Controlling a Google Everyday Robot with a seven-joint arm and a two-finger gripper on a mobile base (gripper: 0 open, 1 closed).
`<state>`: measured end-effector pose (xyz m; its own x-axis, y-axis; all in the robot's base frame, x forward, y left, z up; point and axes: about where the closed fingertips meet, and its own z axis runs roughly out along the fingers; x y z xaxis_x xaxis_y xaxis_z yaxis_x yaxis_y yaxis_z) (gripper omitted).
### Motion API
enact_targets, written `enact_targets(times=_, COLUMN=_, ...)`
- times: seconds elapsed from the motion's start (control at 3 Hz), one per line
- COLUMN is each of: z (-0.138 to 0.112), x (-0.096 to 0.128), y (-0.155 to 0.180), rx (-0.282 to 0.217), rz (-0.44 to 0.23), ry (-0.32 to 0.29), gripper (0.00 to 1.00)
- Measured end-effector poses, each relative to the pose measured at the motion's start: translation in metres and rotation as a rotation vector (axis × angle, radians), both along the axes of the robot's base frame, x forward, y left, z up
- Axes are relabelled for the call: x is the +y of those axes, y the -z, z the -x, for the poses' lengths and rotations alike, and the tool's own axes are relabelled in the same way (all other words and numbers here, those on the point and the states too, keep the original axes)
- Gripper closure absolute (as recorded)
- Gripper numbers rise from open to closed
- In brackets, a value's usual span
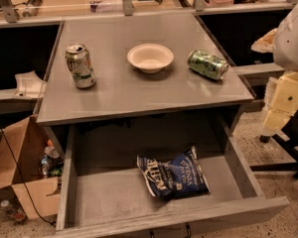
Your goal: Pick blue chip bag from top drawer and place on counter
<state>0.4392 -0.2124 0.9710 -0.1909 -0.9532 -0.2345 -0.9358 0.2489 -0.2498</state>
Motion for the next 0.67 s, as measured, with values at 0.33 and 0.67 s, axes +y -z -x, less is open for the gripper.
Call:
enact_targets(times=0.33, z=0.0, x=0.004, y=0.008, rx=-0.005, rz=-0.031, ry=-0.032, gripper=0.0)
enact_targets(times=0.67, z=0.004, x=0.015, y=0.017, rx=0.013, rz=-0.053, ry=-0.1, gripper=0.0)
